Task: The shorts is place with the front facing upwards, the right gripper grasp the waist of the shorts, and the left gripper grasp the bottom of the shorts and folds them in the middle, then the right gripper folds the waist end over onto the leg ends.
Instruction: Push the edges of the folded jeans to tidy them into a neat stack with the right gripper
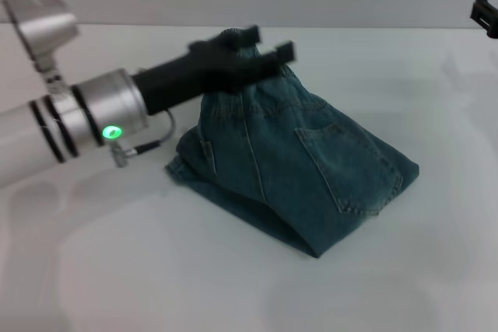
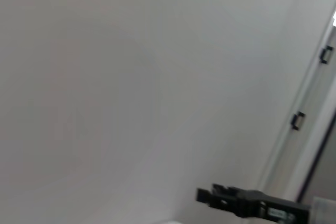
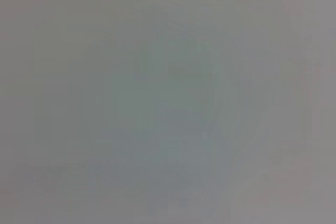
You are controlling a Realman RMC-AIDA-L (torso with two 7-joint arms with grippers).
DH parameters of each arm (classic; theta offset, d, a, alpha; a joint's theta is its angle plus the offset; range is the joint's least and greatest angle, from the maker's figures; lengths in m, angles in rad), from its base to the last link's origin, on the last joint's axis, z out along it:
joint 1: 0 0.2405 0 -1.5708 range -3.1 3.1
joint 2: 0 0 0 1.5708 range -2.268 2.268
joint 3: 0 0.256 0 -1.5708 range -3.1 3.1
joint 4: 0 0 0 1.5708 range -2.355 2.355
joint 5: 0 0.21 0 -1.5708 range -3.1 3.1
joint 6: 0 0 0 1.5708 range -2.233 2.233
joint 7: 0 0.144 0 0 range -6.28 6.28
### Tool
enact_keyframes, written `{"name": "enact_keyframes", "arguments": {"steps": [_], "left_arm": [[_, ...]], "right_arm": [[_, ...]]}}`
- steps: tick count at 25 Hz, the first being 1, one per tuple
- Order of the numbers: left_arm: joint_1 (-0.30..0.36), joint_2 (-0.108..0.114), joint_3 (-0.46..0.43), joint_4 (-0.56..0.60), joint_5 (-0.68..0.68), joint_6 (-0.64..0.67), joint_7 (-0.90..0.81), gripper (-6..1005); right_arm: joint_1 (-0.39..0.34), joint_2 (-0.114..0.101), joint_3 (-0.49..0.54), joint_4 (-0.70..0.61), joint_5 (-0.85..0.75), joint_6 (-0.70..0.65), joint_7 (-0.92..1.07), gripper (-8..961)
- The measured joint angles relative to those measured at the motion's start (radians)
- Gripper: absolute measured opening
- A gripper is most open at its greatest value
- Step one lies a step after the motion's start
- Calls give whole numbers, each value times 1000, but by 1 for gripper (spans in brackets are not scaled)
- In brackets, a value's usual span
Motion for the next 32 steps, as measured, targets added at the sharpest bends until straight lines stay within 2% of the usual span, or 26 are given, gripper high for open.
{"name": "enact_keyframes", "arguments": {"steps": [6, 9, 10, 13, 19, 32], "left_arm": [[-60, -7, 127, -53, -78, -43, 6, 827], [-64, -7, 145, -54, -95, -58, 6, 827], [-70, -8, 222, -56, -183, -142, 8, 827], [-71, -8, 288, -56, -285, -239, 17, 827], [-66, -7, 319, -57, -318, -320, 19, 827], [-31, 2, 400, -72, -311, -371, 26, 827]], "right_arm": [[-8, 0, -8, 36, 3, 11, 58, 786], [-16, 1, -35, 36, 4, 20, 67, 786], [-20, 1, -50, 36, 4, 28, 74, 787], [-30, 1, -86, 36, 4, 54, 87, 787], [-37, 1, -123, 33, 4, 89, 97, 787], [-27, 0, -115, 40, 4, 105, 106, 787]]}}
